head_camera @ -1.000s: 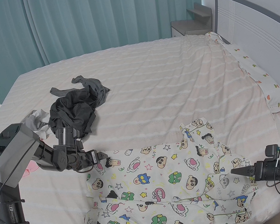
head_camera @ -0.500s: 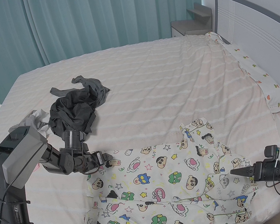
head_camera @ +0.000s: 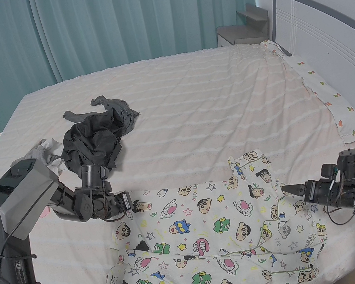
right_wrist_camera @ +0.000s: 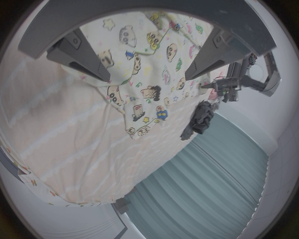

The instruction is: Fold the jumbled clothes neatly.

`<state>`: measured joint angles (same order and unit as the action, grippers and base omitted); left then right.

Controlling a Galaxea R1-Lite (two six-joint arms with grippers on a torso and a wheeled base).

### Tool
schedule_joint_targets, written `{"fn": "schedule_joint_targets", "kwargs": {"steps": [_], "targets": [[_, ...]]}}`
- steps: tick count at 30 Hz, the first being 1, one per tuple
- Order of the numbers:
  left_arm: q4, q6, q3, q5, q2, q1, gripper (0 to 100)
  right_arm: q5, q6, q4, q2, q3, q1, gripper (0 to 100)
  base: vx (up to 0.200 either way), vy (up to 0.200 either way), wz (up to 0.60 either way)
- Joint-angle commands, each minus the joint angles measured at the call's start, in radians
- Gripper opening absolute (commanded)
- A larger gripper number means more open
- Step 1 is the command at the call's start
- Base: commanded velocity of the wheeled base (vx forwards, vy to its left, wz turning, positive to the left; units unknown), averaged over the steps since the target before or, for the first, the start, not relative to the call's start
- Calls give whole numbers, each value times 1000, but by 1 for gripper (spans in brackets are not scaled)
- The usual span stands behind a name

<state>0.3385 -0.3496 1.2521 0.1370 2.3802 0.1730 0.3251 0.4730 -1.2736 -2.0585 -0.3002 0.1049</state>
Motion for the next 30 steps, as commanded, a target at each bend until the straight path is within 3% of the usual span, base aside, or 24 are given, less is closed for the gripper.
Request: {"fn": "schedule_joint_targets", "kwargs": {"steps": [1,5,14,18,30], "targets": [[63,-2,-26,-89,-42,-4,0,-72,-7,393,-127,-413,4,100,0,0,0],[93,0,-59,-94,-65,-6,0,-72,-24,553,-184,-608,18,100,0,0,0],[94,0,-76,-106,-93,-6,0,-70,-136,603,-318,-807,24,100,0,0,0],[94,0,-74,-122,-93,-9,0,-72,-168,698,-373,-924,22,100,0,0,0],[91,4,-72,-125,-99,-15,0,-72,-183,720,-431,-1010,27,100,0,0,0]]}}
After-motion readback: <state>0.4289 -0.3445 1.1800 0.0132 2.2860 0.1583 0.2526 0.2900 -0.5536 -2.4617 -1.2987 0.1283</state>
